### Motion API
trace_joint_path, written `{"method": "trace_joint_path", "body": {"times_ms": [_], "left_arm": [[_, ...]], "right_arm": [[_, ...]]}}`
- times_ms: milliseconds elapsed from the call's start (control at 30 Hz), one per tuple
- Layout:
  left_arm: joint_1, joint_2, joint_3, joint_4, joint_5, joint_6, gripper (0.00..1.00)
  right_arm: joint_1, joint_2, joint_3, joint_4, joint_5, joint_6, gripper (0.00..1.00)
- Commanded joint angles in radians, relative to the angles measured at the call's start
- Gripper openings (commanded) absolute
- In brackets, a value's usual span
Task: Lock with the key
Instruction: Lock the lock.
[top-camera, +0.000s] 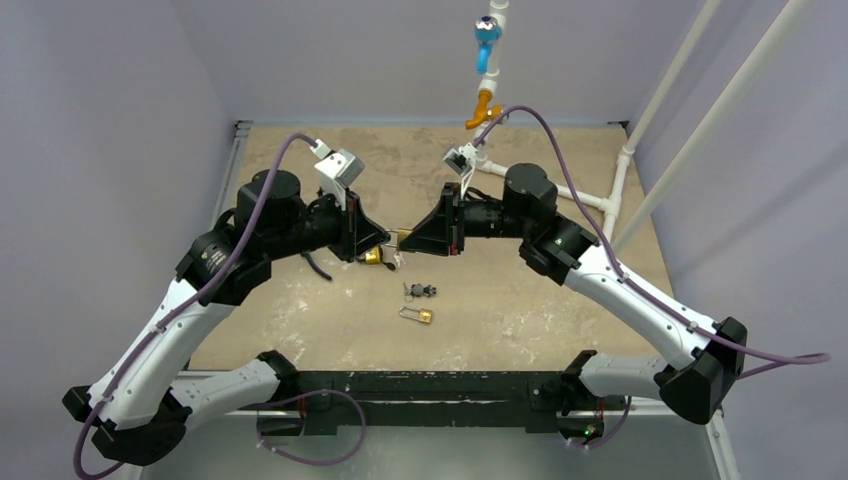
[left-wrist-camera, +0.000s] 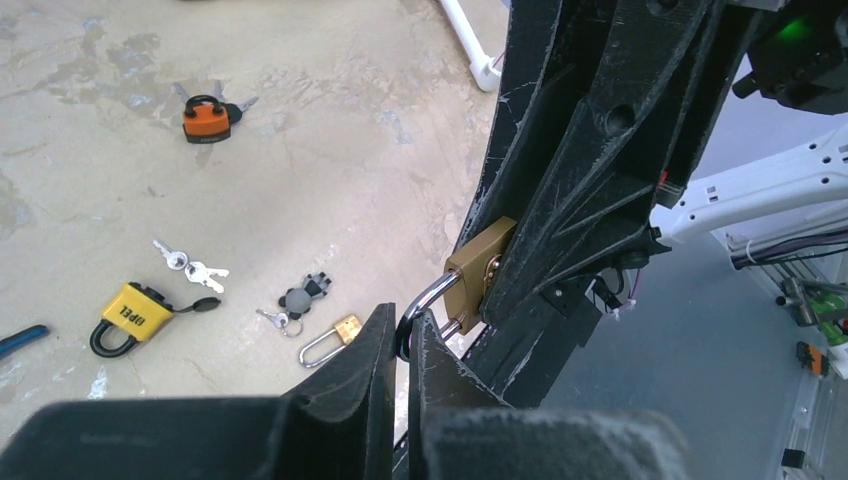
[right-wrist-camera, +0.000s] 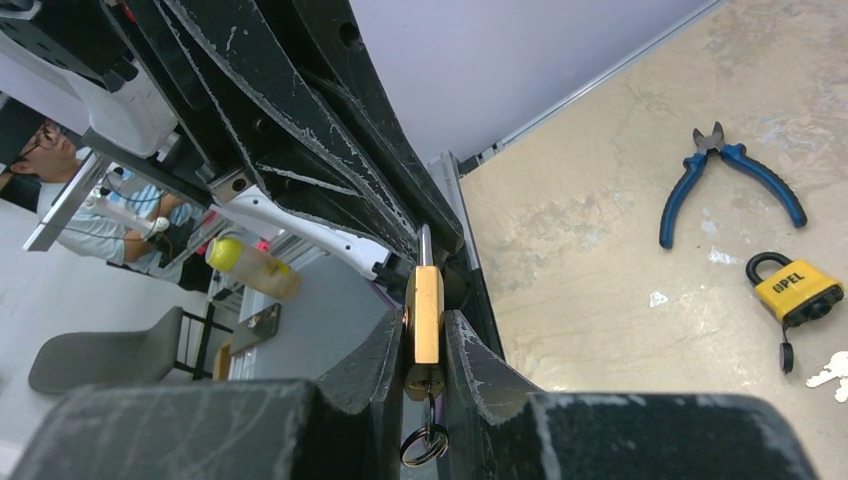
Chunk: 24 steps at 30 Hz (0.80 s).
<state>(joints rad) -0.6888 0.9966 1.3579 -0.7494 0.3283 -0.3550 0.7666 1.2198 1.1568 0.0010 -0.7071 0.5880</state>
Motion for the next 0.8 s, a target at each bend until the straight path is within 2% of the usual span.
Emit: {"method": "trace_joint_path", "body": {"times_ms": [0,567,767], "left_arm": [[-0.079,0.055,0.037,0.127,0.202,-0.065,0.0],[-0.128,0.066,0.052,0.147,0.208,-0.083,0.0],[-0.135,0.066,0.045,0.182,0.25,-0.11,0.0]], "right_arm": [[0.053,0.036,0.066,0.12,0.114,-0.028,0.0],[0.057,0.052,0.068,0.097,0.143,-0.04,0.0],[0.06,0.058,0.069,0.094,0.15,-0.04,0.0]]}}
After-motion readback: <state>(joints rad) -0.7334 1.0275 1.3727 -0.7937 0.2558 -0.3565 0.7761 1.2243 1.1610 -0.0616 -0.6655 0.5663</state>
